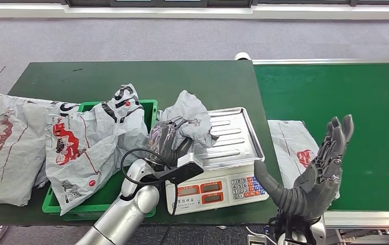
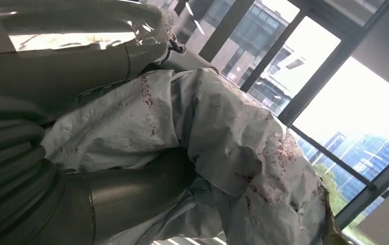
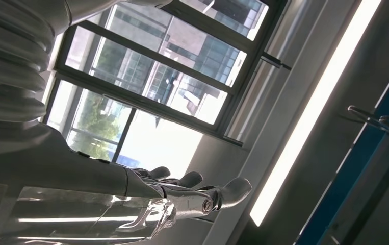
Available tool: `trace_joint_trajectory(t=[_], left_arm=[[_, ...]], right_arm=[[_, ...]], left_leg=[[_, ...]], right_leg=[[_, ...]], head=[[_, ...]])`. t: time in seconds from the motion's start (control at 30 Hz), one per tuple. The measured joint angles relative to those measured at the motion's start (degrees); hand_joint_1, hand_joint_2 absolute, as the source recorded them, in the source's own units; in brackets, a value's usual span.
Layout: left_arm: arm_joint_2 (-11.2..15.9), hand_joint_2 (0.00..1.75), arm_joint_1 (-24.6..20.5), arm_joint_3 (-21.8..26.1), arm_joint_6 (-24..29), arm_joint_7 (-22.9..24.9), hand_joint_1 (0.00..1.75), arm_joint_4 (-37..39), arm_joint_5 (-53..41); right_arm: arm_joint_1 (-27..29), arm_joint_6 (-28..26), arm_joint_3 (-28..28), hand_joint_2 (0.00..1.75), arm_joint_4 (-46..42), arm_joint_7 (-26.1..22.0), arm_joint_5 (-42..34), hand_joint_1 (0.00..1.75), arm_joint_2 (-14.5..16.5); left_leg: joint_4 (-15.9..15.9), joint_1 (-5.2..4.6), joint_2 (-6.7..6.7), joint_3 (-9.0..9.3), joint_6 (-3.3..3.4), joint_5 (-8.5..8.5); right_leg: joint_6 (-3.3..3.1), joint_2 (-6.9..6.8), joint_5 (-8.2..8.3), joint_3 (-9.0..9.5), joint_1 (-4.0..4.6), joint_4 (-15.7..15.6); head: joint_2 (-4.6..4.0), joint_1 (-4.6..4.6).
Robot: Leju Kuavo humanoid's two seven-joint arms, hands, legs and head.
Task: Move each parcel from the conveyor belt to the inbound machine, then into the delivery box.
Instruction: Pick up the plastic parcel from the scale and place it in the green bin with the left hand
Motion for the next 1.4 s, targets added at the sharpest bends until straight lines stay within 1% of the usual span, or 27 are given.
trace_joint_trajectory(t=[0.03, 0.1, 0.13, 0.17, 0.2, 0.27, 0.3, 0.33, 0.4, 0.47, 0.57, 0.63, 0.7, 0.8, 0.9, 1.2, 1.23, 1.3, 1.4], left_arm=[[0.1, 1.75, 0.3, 0.2, 2.0, 0.5, 1.75, -0.6, -1.9], [0.1, 1.75, 1.3, 1.6, 7.4, 0.9, 1.75, -2.9, -9.3], [-0.1, 1.75, 2.1, 3.1, 9.6, -0.3, 1.75, -4.8, -13.5], [-0.7, 1.75, 3.0, 5.5, 11.1, -3.1, 1.75, -7.2, -16.9], [-1.6, 1.75, 3.9, 8.6, 11.8, -7.2, 1.75, -9.9, -18.8], [-4.1, 1.75, 5.1, 15.4, 12.3, -15.9, 1.75, -14.9, -19.8], [-5.2, 1.75, 5.5, 18.5, 12.4, -18.6, 1.75, -17.1, -19.7], [-6.0, 1.75, 5.9, 21.0, 12.5, -20.0, 1.75, -19.3, -19.3], [-6.9, 1.75, 6.8, 25.1, 12.5, -21.1, 1.75, -24.3, -17.5], [-7.1, 1.75, 7.5, 28.0, 12.5, -21.5, 1.75, -29.2, -15.0], [-7.1, 1.75, 8.4, 31.6, 12.5, -21.6, 1.75, -34.6, -11.1], [-7.1, 1.75, 8.9, 33.7, 12.5, -21.6, 1.75, -36.6, -9.5], [-7.1, 1.75, 9.3, 35.7, 12.5, -21.6, 1.75, -37.1, -9.1], [-7.1, 1.75, 9.7, 38.5, 12.5, -21.6, 1.75, -36.5, -9.1], [-7.1, 1.75, 10.0, 40.3, 12.5, -21.7, 1.75, -36.0, -9.1], [-7.1, 1.75, 10.3, 42.0, 12.5, -21.8, 1.75, -35.2, -9.4], [-7.1, 1.75, 10.2, 42.2, 12.5, -21.2, 1.75, -34.6, -9.9], [-7.1, 1.75, 9.9, 42.9, 12.5, -18.7, 1.75, -31.5, -12.4], [-7.1, 1.75, 8.9, 44.7, 12.4, -12.7, 1.75, -22.8, -17.5]], right_arm=[[0.0, 0.0, 0.0, 1.75, 0.0, -0.1, 0.0, 0.00, 0.0], [0.1, 0.0, 0.0, 1.75, 0.0, -0.3, 0.1, 0.00, 0.0], [0.1, 0.0, 0.0, 1.75, 0.1, -0.5, 0.1, 0.00, 0.0], [0.2, 0.0, 0.0, 1.75, 0.1, -0.7, 0.0, 0.00, 0.0], [0.2, 0.0, 0.0, 1.75, 0.2, -1.0, -0.1, 0.00, 0.0], [0.2, 0.0, 0.0, 1.75, 0.4, -1.5, -0.3, 0.00, 0.0], [0.2, 0.0, 0.0, 1.75, 0.6, -1.7, -0.4, 0.00, 0.1], [0.2, 0.0, 0.0, 1.75, 0.7, -1.9, -0.4, 0.00, 0.1], [0.2, 0.0, 0.0, 1.75, 1.0, -2.3, -0.4, 0.00, 0.3], [0.2, 0.0, 0.0, 1.75, 1.3, -2.7, -0.3, 0.00, 0.7], [0.7, 0.0, -0.2, 1.75, 1.4, -3.2, 0.0, 0.00, 1.0], [1.3, 0.0, -0.4, 1.75, 1.4, -3.3, 0.2, 0.00, 1.1], [1.8, 0.0, -0.4, 1.75, 1.4, -3.2, 0.3, 0.00, 1.1], [2.1, 0.0, -0.4, 1.75, 1.4, -3.0, 0.6, 0.00, 1.1], [2.3, 0.0, -0.4, 1.75, 1.4, -2.9, 0.6, 0.00, 1.1], [2.5, 0.0, -0.4, 1.75, 1.4, -2.8, 0.6, 0.00, 1.1], [2.5, 0.0, -0.4, 1.75, 1.4, -2.6, 0.7, 0.00, 1.1], [2.4, 0.0, -0.4, 1.75, 1.4, -1.7, 1.0, 0.00, 1.1], [2.1, 0.0, -0.4, 1.75, 1.4, 0.4, 2.2, 0.00, 1.1]], left_leg=[[0.0, 0.00, 0.01, -0.01, 0.00, 0.00], [0.0, 0.00, 0.05, -0.03, 0.00, 0.00], [0.0, 0.00, 0.06, -0.04, 0.00, 0.00], [0.0, 0.00, 0.07, -0.06, 0.00, 0.00], [0.0, 0.00, 0.07, -0.08, 0.00, 0.00], [0.0, 0.00, 0.08, -0.11, 0.00, 0.00], [0.0, 0.00, 0.08, -0.12, 0.00, 0.00], [0.0, 0.01, 0.08, -0.12, 0.00, -0.01], [0.0, 0.02, 0.11, -0.12, -0.01, -0.01], [0.0, 0.04, 0.11, -0.11, -0.01, 0.00], [0.0, 0.08, 0.09, -0.11, -0.02, 0.01], [0.0, 0.09, 0.09, -0.11, -0.03, 0.01], [0.0, 0.09, 0.09, -0.11, -0.03, 0.01], [0.0, 0.08, 0.10, -0.11, -0.03, 0.01], [0.0, 0.08, 0.10, -0.11, -0.02, 0.01], [0.0, 0.08, 0.10, -0.11, -0.03, 0.01], [0.0, 0.08, 0.09, -0.11, -0.03, 0.01], [0.0, 0.07, 0.07, -0.10, -0.03, 0.01], [0.0, 0.07, 0.07, -0.08, -0.03, 0.01]], right_leg=[[0.00, 0.01, 0.00, -0.01, 0.00, 0.0], [0.00, 0.06, 0.00, -0.06, 0.00, 0.0], [0.00, 0.08, 0.00, -0.08, 0.00, 0.0], [0.00, 0.10, 0.00, -0.11, 0.00, 0.0], [0.00, 0.10, 0.00, -0.13, 0.00, 0.0], [0.00, 0.09, 0.00, -0.15, 0.00, 0.0], [0.00, 0.09, 0.00, -0.15, 0.00, 0.0], [0.00, 0.10, 0.00, -0.16, 0.01, 0.0], [-0.01, 0.12, 0.00, -0.18, 0.02, 0.0], [-0.02, 0.10, 0.00, -0.19, 0.05, 0.0], [-0.03, 0.07, -0.01, -0.17, 0.08, 0.0], [-0.03, 0.07, -0.02, -0.17, 0.09, 0.0], [-0.03, 0.08, -0.02, -0.17, 0.08, 0.0], [-0.03, 0.09, -0.01, -0.17, 0.08, 0.0], [-0.02, 0.09, -0.01, -0.16, 0.07, 0.0], [-0.03, 0.09, -0.01, -0.18, 0.08, 0.0], [-0.03, 0.08, -0.01, -0.18, 0.07, 0.0], [-0.03, 0.06, -0.02, -0.16, 0.07, 0.0], [-0.03, 0.06, 0.00, -0.14, 0.07, 0.0]], head=[[0.00, 0.00], [0.00, 0.00], [0.00, 0.00], [0.00, 0.00], [0.00, 0.00], [0.00, 0.00], [0.00, 0.00], [0.00, 0.01], [0.00, 0.01], [0.00, 0.02], [0.00, 0.02], [0.00, 0.02], [0.00, 0.02], [0.00, 0.02], [0.00, 0.02], [0.00, 0.02], [0.00, 0.02], [0.00, 0.01], [0.00, 0.01]])
